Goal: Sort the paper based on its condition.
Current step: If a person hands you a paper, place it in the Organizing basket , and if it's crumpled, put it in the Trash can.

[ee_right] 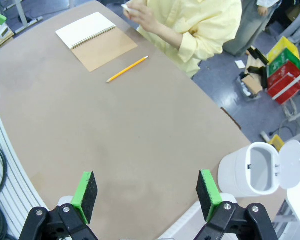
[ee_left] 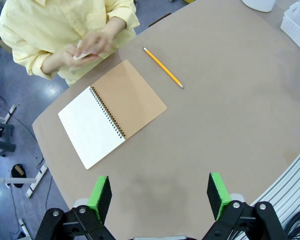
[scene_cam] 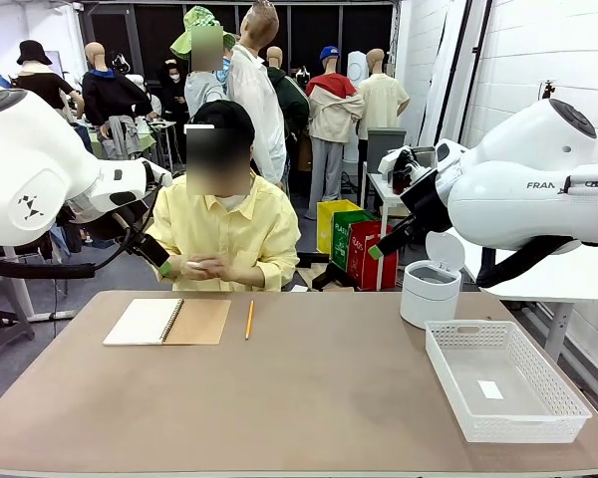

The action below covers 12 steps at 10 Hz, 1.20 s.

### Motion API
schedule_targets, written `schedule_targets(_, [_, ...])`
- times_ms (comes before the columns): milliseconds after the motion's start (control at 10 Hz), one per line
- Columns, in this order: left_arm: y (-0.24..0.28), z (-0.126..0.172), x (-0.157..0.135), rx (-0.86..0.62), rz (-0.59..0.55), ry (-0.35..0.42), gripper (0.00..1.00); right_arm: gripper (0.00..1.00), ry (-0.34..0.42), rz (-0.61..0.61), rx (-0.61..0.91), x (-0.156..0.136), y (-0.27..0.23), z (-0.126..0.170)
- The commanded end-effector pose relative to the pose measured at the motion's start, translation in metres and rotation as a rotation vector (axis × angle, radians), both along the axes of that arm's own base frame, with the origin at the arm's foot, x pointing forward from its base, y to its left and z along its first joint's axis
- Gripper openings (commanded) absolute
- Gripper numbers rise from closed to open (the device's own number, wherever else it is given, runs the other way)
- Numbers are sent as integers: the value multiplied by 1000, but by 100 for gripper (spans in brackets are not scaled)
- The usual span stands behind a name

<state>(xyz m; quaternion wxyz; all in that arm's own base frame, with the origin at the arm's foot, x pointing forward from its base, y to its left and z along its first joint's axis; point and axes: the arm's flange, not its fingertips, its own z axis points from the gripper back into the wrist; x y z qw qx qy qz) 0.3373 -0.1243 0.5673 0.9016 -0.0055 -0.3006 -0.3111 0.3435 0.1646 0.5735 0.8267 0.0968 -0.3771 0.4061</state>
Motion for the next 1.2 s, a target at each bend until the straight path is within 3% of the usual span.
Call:
schedule_targets(0, [0, 0, 0, 2, -1, -2, 100, 100, 4, 2, -2, 0, 0, 0])
schedule_targets(1100, [0, 0, 0, 2, -1, -2, 100, 100, 4, 2, -2, 0, 0, 0])
